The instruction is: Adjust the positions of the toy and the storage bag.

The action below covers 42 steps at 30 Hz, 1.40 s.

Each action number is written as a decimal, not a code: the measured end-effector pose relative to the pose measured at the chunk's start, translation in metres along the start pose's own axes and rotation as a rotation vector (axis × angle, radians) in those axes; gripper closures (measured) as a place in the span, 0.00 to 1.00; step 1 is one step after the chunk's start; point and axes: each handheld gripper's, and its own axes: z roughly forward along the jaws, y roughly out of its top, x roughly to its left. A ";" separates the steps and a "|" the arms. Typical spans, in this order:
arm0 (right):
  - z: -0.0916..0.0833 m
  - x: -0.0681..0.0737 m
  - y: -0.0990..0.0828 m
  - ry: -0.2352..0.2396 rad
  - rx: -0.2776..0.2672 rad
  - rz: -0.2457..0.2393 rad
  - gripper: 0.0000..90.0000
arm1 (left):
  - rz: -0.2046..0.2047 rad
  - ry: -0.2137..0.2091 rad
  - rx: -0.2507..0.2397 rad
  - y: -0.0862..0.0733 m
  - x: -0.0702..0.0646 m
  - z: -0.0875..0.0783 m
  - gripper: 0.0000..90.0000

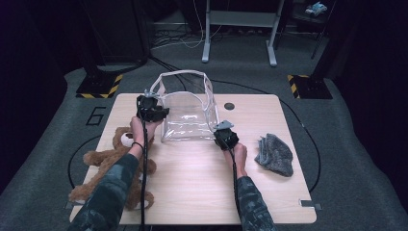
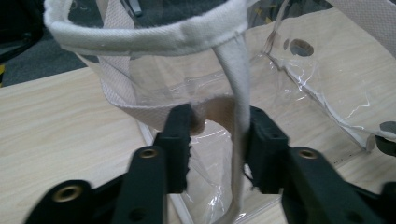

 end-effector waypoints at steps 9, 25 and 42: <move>-0.004 0.002 0.001 -0.023 0.020 -0.010 0.96 | 0.030 -0.014 0.007 -0.001 -0.004 -0.003 0.90; -0.031 -0.008 -0.020 0.013 0.031 0.015 0.96 | 0.040 -0.088 -0.017 -0.013 -0.022 -0.013 0.92; -0.052 -0.007 -0.037 0.048 0.020 0.029 0.97 | 0.049 -0.150 -0.048 -0.031 -0.030 -0.030 0.92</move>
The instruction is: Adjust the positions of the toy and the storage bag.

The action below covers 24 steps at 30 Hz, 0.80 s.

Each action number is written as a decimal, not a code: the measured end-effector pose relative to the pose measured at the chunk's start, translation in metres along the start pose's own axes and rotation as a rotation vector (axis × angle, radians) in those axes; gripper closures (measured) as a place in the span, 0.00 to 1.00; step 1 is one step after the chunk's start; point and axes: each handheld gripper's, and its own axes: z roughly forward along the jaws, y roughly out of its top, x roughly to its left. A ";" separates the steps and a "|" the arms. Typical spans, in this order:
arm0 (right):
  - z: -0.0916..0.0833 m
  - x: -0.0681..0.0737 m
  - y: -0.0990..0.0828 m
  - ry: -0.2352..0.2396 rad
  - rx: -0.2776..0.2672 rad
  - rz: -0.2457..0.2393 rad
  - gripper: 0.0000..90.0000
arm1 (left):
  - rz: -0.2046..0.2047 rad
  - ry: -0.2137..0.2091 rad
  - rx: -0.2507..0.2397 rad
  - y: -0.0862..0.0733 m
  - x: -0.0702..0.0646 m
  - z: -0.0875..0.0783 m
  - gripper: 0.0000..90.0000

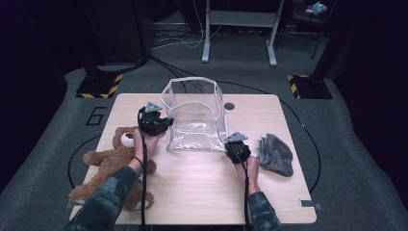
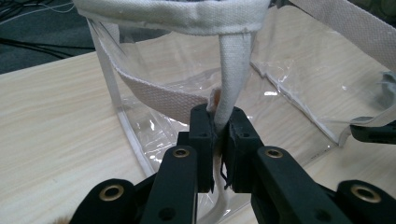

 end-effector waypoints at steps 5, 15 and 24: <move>-0.006 0.000 -0.006 0.013 -0.008 0.005 0.97 | 0.001 -0.004 -0.008 -0.004 -0.004 -0.004 0.92; -0.019 0.003 -0.018 0.027 -0.022 0.018 0.97 | 0.033 -0.033 -0.010 -0.014 -0.015 -0.017 0.92; -0.031 0.006 -0.028 0.040 -0.028 0.014 0.97 | 0.037 -0.052 -0.015 -0.022 -0.019 -0.025 0.92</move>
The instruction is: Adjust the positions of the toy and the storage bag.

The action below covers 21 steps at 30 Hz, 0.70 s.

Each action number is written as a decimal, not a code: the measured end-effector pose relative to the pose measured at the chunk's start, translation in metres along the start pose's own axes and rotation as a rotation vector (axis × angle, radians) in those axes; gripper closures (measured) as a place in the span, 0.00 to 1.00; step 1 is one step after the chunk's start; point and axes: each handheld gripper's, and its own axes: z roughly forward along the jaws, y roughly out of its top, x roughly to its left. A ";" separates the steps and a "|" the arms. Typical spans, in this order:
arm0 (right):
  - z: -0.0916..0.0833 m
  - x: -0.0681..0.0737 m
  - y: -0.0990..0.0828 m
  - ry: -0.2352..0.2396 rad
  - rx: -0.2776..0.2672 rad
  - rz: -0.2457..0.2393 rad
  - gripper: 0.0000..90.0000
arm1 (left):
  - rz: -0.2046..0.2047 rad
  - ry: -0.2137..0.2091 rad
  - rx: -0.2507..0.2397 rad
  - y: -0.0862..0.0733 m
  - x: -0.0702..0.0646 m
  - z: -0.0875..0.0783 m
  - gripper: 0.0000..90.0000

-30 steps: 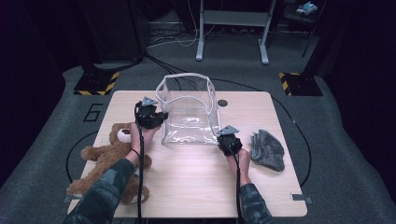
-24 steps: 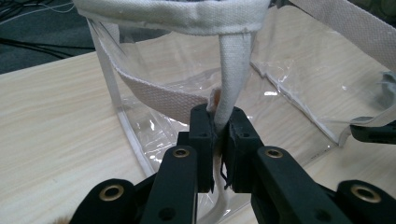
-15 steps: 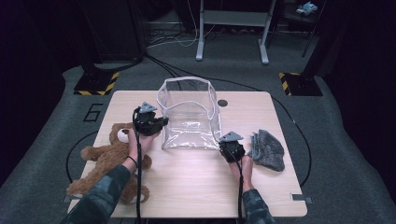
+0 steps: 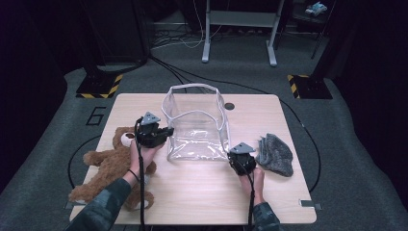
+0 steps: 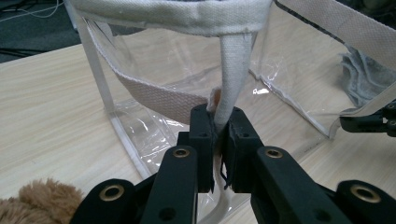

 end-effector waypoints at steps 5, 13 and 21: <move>-0.007 0.002 -0.005 0.009 -0.001 -0.004 0.97 | 0.003 -0.010 0.002 -0.005 -0.006 -0.006 0.92; -0.017 0.006 -0.013 0.025 -0.007 0.004 0.97 | 0.008 -0.023 -0.003 -0.012 -0.010 -0.013 0.92; -0.024 0.010 -0.020 0.035 -0.014 0.010 0.97 | 0.000 -0.037 -0.014 -0.018 -0.013 -0.019 0.92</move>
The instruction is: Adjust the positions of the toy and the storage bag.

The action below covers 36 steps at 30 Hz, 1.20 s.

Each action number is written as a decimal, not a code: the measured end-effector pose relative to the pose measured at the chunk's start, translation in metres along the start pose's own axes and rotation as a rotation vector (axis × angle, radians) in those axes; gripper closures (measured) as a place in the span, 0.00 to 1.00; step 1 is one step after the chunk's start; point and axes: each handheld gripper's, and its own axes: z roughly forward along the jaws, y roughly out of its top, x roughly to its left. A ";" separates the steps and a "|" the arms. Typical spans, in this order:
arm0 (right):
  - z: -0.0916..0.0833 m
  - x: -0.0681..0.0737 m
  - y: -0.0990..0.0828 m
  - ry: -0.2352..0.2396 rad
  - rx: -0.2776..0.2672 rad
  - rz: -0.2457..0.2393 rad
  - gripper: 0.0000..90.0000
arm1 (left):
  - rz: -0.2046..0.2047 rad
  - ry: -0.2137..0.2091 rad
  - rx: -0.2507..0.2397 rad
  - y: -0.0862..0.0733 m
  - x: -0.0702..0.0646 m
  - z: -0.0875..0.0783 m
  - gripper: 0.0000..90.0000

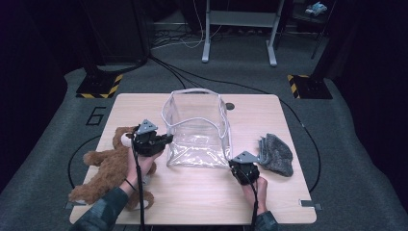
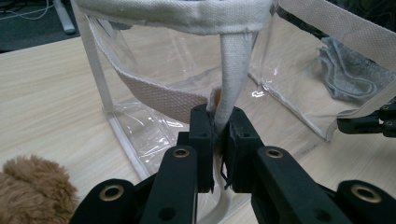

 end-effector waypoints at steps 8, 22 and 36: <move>-0.005 -0.002 -0.005 0.016 -0.005 0.001 0.97 | 0.011 -0.006 -0.012 -0.006 -0.006 -0.006 0.92; -0.016 0.001 -0.015 0.012 -0.024 0.001 0.96 | -0.012 -0.039 -0.030 -0.012 -0.011 -0.008 0.91; -0.026 -0.015 -0.024 0.004 -0.016 0.090 0.29 | -0.058 0.082 0.018 -0.013 0.005 -0.023 0.23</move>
